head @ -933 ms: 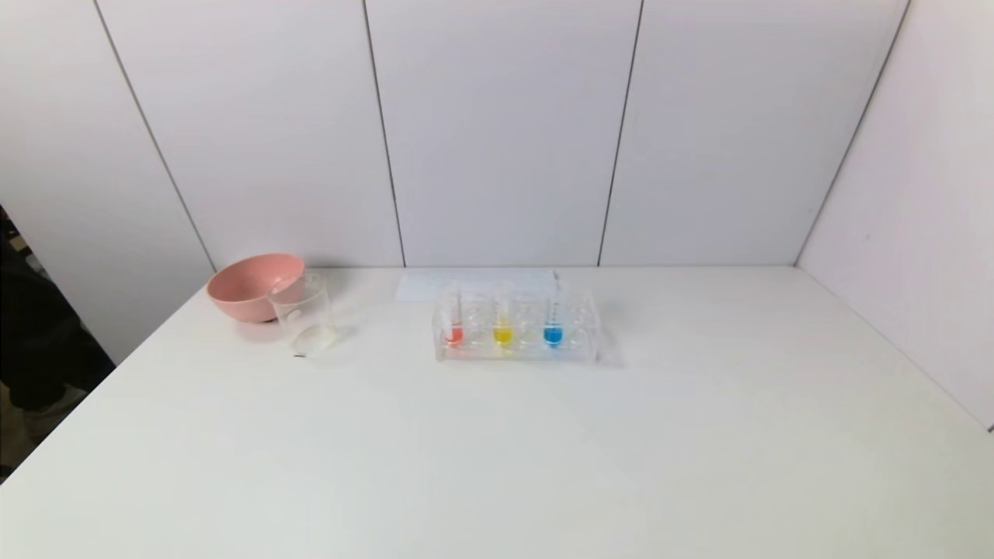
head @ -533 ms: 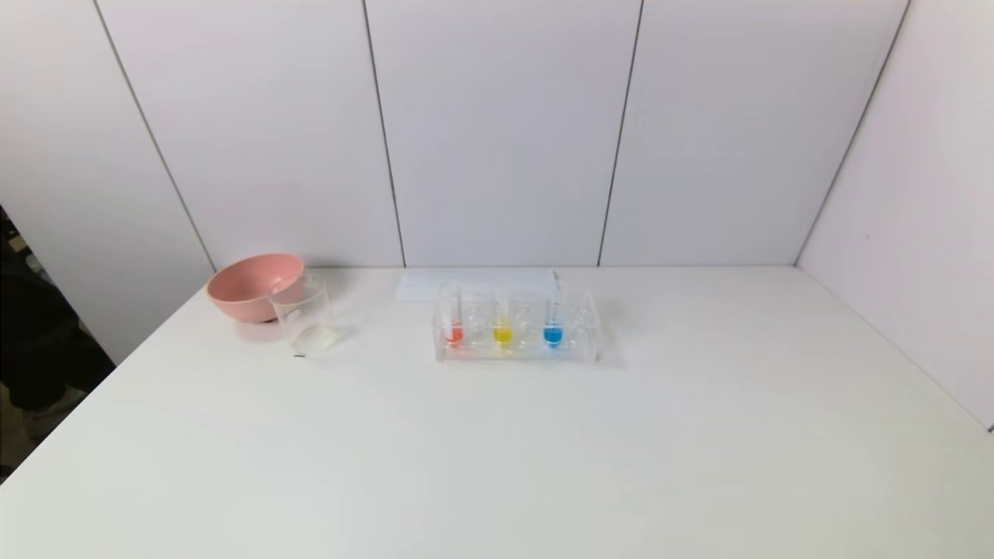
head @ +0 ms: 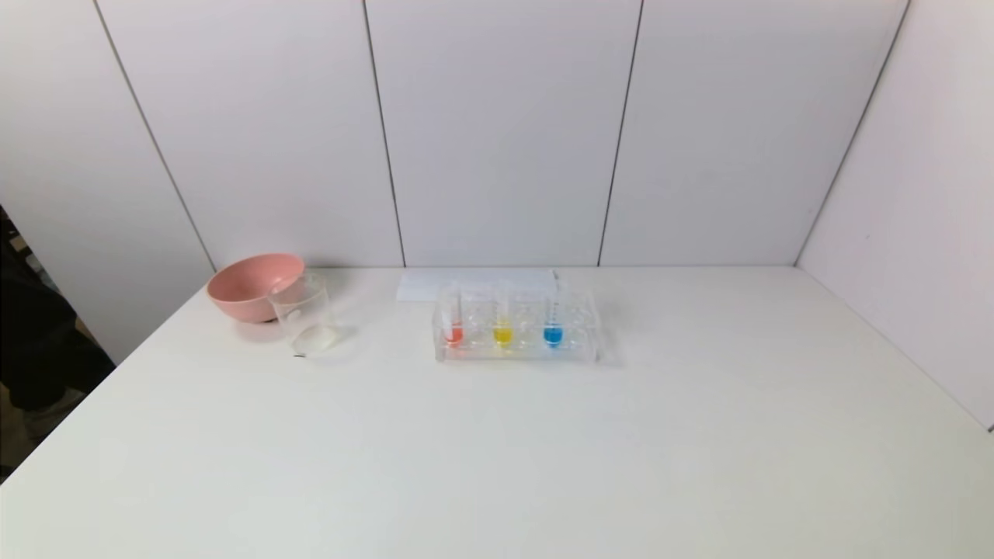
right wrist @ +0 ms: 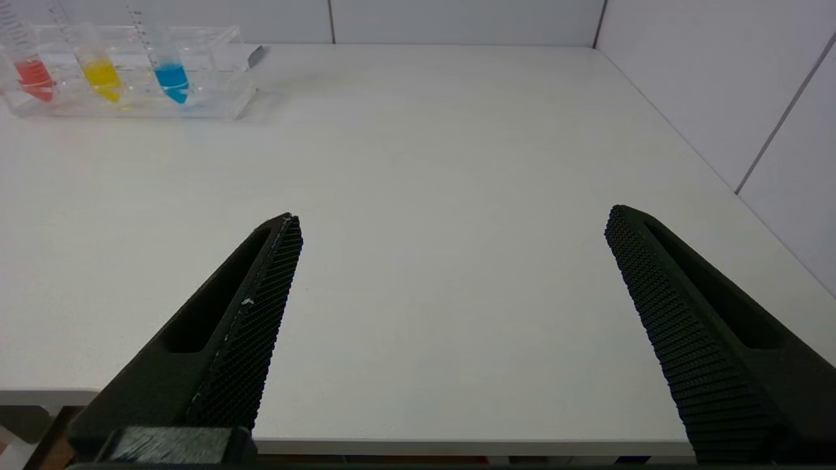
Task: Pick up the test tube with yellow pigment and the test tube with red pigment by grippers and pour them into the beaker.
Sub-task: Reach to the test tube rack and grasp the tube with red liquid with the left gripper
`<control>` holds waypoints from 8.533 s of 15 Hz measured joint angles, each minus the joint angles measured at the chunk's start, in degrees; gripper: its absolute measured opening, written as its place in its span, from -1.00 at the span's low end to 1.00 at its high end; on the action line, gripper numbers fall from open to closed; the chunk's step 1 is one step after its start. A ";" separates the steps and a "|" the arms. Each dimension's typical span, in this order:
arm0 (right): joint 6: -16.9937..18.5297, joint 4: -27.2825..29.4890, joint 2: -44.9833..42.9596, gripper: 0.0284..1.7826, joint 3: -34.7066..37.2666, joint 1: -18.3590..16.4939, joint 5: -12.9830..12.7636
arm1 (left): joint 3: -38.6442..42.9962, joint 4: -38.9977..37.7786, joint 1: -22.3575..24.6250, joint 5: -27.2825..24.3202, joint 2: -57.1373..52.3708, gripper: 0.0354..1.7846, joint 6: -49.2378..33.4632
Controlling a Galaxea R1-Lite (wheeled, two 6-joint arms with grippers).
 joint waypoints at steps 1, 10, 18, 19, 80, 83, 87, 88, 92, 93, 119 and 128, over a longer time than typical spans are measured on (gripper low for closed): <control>0.00 0.00 0.00 0.91 0.00 0.00 -0.01 | 0.00 0.00 0.00 0.00 0.00 0.98 0.00; 0.00 0.00 0.00 0.91 0.00 0.00 -0.01 | 0.00 0.00 -0.02 0.00 0.00 0.98 0.00; 0.00 0.00 0.00 0.91 0.02 -0.02 -0.04 | -3.41 0.54 -0.02 0.11 0.00 0.98 0.30; 0.00 0.00 0.00 0.91 0.02 -0.02 -0.04 | -5.42 1.34 -0.02 -0.12 0.00 0.98 0.26; 0.00 0.00 0.00 0.91 0.02 -0.02 -0.01 | -35.46 -69.07 -20.08 -6.49 102.05 0.98 0.22; 0.00 0.00 0.00 0.91 0.02 -0.02 -0.01 | -34.73 -70.47 -22.63 -2.68 104.80 0.98 0.37; 0.00 0.00 0.00 0.91 0.00 -0.02 -0.01 | -34.67 -72.35 -24.91 -1.02 107.64 0.98 0.39; 0.00 0.00 0.00 0.91 0.00 -0.02 -0.04 | -34.69 -72.99 -25.04 -0.63 108.36 0.98 0.41; 0.01 0.00 0.00 0.91 0.00 0.00 -0.01 | -35.58 -74.58 -26.10 1.69 111.70 0.98 0.65; 0.00 0.00 0.00 0.91 0.00 0.00 0.00 | -35.96 -74.62 -26.45 1.80 112.53 0.98 0.65; 0.00 0.00 0.00 0.91 0.00 0.00 -0.01 | -53.64 -66.84 -27.15 3.43 125.93 0.98 0.28; -0.02 -0.02 0.00 0.91 0.00 -0.02 0.00 | -53.49 -70.89 -27.28 4.67 128.07 0.98 0.48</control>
